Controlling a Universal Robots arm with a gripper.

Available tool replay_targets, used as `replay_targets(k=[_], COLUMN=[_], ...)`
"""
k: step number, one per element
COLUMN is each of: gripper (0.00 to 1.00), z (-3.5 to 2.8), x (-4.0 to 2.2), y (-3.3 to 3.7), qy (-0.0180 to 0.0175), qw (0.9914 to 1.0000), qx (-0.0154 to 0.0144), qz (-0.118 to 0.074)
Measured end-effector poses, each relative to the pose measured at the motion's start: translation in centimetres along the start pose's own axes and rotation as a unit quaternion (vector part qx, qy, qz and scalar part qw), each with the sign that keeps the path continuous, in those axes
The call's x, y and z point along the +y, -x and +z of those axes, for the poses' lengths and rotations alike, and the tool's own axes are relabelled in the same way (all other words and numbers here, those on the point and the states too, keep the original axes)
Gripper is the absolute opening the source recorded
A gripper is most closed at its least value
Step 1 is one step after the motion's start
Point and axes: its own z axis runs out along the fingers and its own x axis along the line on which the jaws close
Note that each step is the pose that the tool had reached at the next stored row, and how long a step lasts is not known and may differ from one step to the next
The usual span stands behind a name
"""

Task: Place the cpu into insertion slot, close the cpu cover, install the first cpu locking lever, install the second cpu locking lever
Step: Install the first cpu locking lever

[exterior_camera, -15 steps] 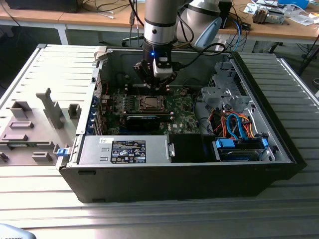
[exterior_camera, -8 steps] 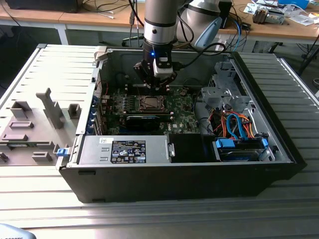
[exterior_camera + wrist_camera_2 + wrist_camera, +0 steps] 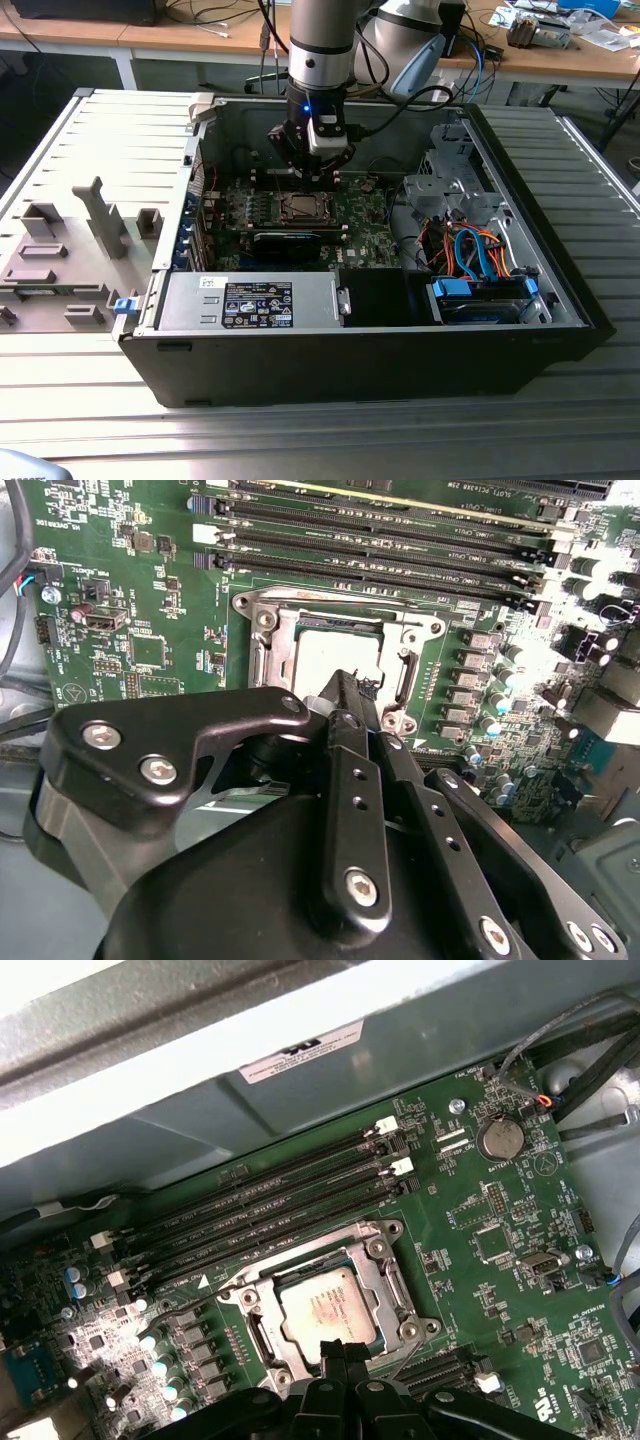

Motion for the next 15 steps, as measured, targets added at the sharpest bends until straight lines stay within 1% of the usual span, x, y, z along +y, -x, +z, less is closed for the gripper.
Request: replay_targets(k=[15], gripper=[0.11], z=[0.00], x=[0.00], y=[0.00], qy=[0.0000], qw=[0.99999], qx=[-0.0003], qz=[-0.005])
